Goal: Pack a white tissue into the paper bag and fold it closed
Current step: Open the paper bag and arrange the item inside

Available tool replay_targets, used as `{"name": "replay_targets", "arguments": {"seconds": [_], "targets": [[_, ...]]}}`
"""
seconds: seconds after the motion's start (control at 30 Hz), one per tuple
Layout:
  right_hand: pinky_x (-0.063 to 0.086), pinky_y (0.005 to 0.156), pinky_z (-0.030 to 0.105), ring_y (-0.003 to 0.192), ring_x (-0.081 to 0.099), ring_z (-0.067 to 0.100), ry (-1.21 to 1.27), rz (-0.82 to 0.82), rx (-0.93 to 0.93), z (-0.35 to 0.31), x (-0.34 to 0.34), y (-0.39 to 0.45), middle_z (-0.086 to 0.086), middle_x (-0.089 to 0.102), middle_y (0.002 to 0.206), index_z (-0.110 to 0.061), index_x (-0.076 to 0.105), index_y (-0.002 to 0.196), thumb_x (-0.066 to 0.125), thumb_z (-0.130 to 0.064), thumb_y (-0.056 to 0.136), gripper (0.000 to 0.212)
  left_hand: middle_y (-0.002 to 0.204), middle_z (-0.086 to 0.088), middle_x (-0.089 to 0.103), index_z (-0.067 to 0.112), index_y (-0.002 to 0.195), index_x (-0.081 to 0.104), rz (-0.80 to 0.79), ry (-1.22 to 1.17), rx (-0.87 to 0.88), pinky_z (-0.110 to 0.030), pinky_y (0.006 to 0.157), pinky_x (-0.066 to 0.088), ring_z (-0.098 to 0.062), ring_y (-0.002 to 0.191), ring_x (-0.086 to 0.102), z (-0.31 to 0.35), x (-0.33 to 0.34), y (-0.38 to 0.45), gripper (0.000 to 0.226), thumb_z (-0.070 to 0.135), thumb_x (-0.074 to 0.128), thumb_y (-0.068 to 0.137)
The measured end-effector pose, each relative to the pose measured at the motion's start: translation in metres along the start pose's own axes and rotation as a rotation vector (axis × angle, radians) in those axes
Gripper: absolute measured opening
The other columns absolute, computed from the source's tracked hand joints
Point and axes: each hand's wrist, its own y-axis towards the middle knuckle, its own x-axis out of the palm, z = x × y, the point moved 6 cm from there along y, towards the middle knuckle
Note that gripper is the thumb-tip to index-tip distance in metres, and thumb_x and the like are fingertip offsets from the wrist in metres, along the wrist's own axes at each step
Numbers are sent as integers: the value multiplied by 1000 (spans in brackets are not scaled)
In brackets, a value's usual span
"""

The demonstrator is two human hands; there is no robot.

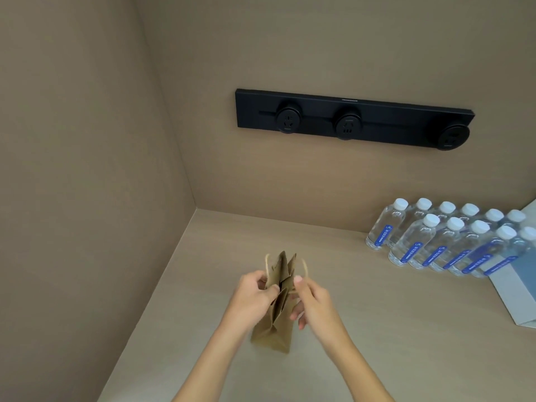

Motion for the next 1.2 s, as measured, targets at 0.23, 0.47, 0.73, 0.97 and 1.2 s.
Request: {"name": "replay_targets", "arguments": {"seconds": [0.23,0.47,0.73,0.97,1.2], "targets": [[32,32,21,30,45,12,-106,66,57,-14,-8,16,5,49,54,-12,52,92,55,-5,88,9,39,1,26,20,44,41,185,412,49,-30,50,30,-32,53,31,11,-20,10,35,28,63,70],[35,39,12,50,41,11,-449,61,7,-18,-36,-12,-5,42,51,-42,23,138,45,-10,71,77,75,0,63,27,63,63,303,640,-44,-32,70,46,-38,84,60,22,-61,9,13,30,64,76],[45,87,35,108,45,23,-942,-85,-272,-46,-22,-41,-5,29,131,-49,28,128,46,-13,78,64,114,-8,66,24,110,69,222,748,2,-35,81,45,-35,110,60,38,-41,10,27,38,61,88],[36,93,28,109,39,16,-918,-320,-184,-33,-25,-30,-10,40,117,-30,19,151,33,-13,93,62,91,7,52,27,86,38,306,495,146,-32,61,38,-20,80,51,42,-37,-5,22,23,60,86],[42,97,29,122,48,19,-859,-409,-40,-32,-29,-30,-4,45,137,-24,28,149,42,-16,91,60,146,9,23,38,94,46,22,502,312,-40,91,47,-30,112,57,24,-9,-40,10,29,41,95]]}}
